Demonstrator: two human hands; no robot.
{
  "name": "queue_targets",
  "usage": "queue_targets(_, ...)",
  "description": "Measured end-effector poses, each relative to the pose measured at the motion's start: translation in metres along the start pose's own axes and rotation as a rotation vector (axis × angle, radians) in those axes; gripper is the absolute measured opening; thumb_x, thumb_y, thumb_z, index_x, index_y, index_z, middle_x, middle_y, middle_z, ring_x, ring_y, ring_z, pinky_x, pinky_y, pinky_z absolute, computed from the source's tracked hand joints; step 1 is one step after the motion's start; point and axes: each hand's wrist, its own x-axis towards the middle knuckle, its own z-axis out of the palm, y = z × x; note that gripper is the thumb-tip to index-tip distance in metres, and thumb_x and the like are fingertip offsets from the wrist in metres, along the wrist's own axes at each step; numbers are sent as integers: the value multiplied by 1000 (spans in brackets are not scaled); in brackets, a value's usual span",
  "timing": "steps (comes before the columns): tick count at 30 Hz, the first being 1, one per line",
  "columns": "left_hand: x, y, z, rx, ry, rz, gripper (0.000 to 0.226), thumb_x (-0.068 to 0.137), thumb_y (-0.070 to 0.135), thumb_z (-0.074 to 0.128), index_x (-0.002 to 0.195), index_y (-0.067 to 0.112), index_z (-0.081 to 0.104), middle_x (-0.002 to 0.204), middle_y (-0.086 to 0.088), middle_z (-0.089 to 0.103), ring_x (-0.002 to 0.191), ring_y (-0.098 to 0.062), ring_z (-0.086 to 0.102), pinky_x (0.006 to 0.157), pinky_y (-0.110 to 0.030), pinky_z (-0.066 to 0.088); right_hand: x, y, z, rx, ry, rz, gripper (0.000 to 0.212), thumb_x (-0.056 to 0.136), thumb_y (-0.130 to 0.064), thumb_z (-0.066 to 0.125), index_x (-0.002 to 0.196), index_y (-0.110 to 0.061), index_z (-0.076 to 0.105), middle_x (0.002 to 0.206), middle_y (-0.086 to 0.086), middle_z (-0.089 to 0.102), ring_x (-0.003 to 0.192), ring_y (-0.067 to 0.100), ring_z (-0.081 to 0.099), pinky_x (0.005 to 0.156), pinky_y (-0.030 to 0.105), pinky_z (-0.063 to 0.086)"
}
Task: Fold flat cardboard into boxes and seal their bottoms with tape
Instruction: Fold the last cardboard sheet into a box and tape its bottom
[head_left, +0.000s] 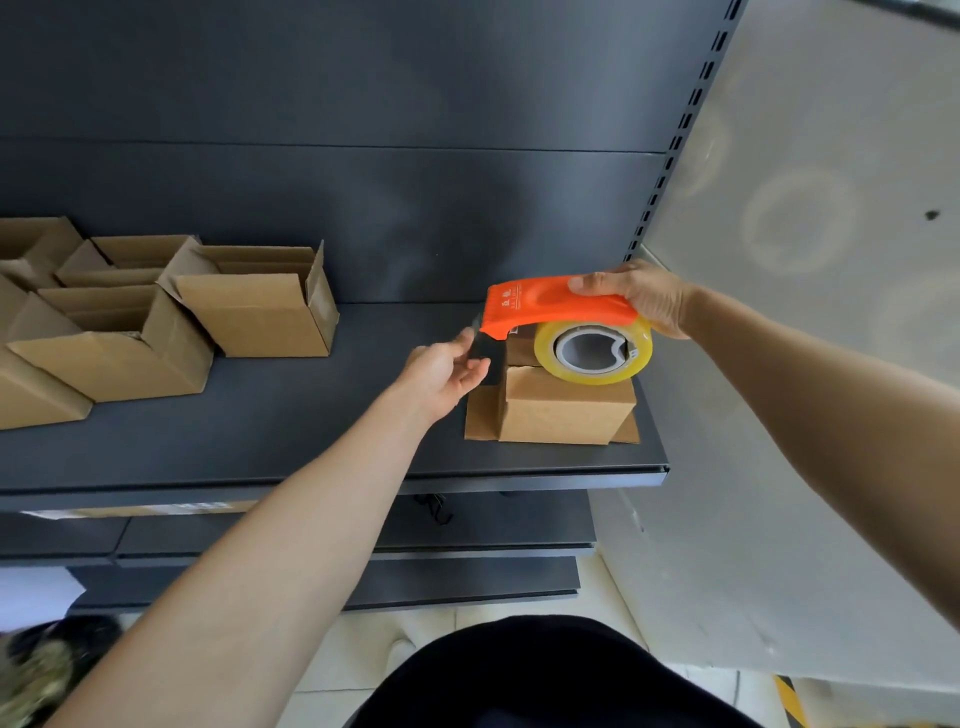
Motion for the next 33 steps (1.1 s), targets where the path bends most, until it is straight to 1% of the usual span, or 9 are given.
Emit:
queue_targets(3, -5, -7, 14, -22, -77, -40, 13, 92, 3, 57, 105, -3, 57, 81, -9, 47, 62, -15, 48, 62, -37, 60, -3, 7, -2, 99, 18, 21, 64, 65, -48, 72, 112, -6, 65, 102, 15, 72, 87, 28, 69, 84, 38, 55)
queue_targets(5, -6, -12, 20, -1, -81, -49, 24, 93, 2, 56, 116, -4, 51, 87, -10, 50, 63, -16, 49, 71, -48, 58, -7, 10, -3, 138, 7, 27, 63, 65, -48, 71, 113, -7, 64, 101, 14, 72, 84, 26, 69, 80, 37, 55)
queue_targets(9, -7, -13, 31, 83, 13, 10, 41, 94, -2, 51, 133, -2, 38, 97, -11, 48, 75, -20, 54, 78, -53, 55, -11, 15, -5, 177, -9, 38, 59, 66, -49, 70, 109, -9, 64, 98, 13, 72, 81, 25, 68, 79, 37, 55)
queue_targets(13, -5, -12, 31, 170, 61, 37, 41, 94, -4, 49, 133, 0, 36, 101, -11, 49, 74, -18, 53, 78, -51, 57, -21, 12, -18, 158, -15, 32, 45, 71, -44, 73, 101, -12, 63, 89, 8, 72, 73, 19, 68, 70, 31, 56)
queue_targets(16, -3, -15, 34, 243, 85, 58, 38, 94, -4, 51, 129, 3, 37, 102, -12, 47, 70, -15, 50, 76, -47, 57, -31, 13, -34, -4, 0, 41, 30, 78, -40, 65, 91, -12, 64, 82, 5, 70, 70, 17, 67, 69, 28, 53)
queue_targets(20, -1, -16, 38, 294, 72, 74, 37, 93, -5, 51, 128, 4, 39, 96, -12, 47, 66, -13, 47, 82, -49, 56, -36, 15, -42, -122, 20, 60, 28, 82, -38, 65, 91, -11, 66, 85, 5, 70, 73, 18, 66, 71, 28, 51)
queue_targets(23, 1, -19, 38, 294, 103, 79, 34, 93, -5, 51, 126, 0, 41, 90, -10, 46, 66, -13, 47, 82, -50, 56, -35, 14, -40, -217, 21, 62, 32, 81, -42, 68, 95, -12, 67, 87, 1, 68, 73, 14, 64, 74, 28, 49)
queue_targets(27, 3, -22, 38, 289, 144, 94, 38, 93, -5, 52, 129, -1, 43, 91, -7, 47, 71, -16, 53, 82, -48, 57, -27, 9, -35, -288, 72, 52, 47, 81, -43, 70, 118, -18, 54, 95, -3, 61, 75, 8, 58, 73, 25, 45)
queue_targets(33, 3, -24, 33, 244, 205, 82, 35, 93, -2, 53, 127, 2, 45, 88, -10, 52, 66, -20, 63, 82, -42, 58, -14, -2, -27, -498, 62, 151, 65, 72, -63, 67, 106, -9, 64, 107, 8, 66, 98, 27, 62, 98, 42, 46)
